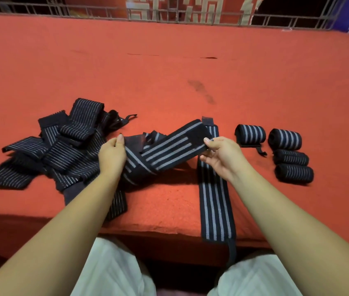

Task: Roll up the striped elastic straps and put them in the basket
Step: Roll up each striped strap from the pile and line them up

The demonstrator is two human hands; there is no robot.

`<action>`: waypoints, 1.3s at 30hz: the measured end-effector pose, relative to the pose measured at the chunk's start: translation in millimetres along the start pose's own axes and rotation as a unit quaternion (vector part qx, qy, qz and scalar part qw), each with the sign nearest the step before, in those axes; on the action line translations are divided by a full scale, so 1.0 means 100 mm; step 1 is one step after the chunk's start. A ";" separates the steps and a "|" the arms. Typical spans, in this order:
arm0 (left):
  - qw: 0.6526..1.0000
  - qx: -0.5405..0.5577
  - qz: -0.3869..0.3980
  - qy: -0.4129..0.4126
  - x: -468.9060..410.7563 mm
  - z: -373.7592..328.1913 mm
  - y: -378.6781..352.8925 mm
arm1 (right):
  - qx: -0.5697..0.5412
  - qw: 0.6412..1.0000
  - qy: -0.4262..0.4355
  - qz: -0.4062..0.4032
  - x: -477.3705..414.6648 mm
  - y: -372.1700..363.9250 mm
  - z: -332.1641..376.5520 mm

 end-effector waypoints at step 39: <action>0.969 0.022 0.237 -0.068 0.53 0.16 -0.43 | 0.398 0.909 0.114 0.045 0.20 -0.17 -0.40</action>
Point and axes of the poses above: each hand's wrist, its own x-axis away from the middle knuckle, its own y-axis out of the back of the hand, z = x × y, the point moved 5 cm from there along -x, towards the middle knuckle, and after that the axes turned 10 degrees about x, right-handed, at the moved point
